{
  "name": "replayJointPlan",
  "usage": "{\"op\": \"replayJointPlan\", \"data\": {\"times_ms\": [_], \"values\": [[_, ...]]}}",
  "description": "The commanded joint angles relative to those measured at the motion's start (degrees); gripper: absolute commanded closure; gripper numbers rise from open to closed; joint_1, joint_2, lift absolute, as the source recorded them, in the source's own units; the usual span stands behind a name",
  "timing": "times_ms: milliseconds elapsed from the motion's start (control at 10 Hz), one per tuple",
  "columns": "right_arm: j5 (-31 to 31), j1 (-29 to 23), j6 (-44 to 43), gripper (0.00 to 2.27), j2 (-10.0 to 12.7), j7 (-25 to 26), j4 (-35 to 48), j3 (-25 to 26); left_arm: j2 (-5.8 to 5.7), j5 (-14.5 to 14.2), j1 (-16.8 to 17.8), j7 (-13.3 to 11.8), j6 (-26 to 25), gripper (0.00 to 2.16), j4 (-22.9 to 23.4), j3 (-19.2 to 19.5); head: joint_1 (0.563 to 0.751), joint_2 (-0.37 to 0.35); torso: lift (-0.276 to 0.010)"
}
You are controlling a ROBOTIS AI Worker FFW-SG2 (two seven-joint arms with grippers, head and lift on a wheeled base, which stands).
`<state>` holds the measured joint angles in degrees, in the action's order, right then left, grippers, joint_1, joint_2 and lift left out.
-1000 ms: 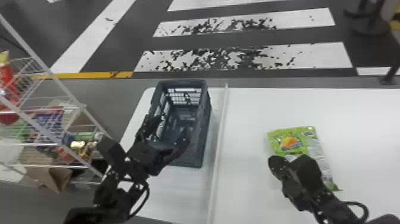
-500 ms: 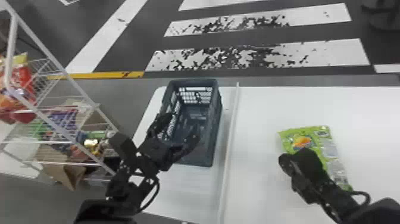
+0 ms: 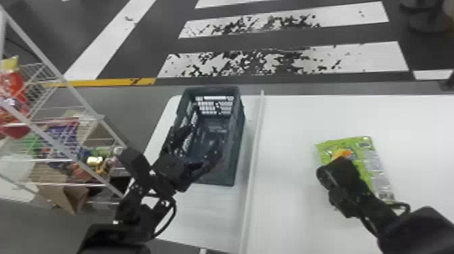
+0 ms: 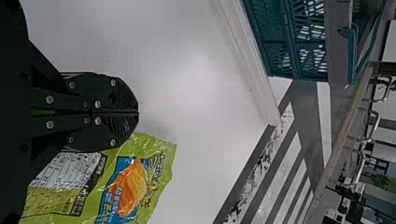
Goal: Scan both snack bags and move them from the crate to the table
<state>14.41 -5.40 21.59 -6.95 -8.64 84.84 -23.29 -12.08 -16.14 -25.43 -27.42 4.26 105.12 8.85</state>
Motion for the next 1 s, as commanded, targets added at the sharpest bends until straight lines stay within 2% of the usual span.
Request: {"op": "replayJointPlan", "data": {"times_ms": [0,900], "values": [[0.0,0.6,0.2,2.25,-0.1,0.0,-0.6,1.2,0.04,0.0,0.1,0.0,0.0,0.14,0.0,-0.2,0.695,0.235,-0.037],[0.2,1.4,-0.2,2.25,-1.8,0.0,-3.3,7.1,-0.05,0.1,0.3,-0.2,-0.4,0.14,-0.2,-0.6,0.695,0.130,-0.037]]}}
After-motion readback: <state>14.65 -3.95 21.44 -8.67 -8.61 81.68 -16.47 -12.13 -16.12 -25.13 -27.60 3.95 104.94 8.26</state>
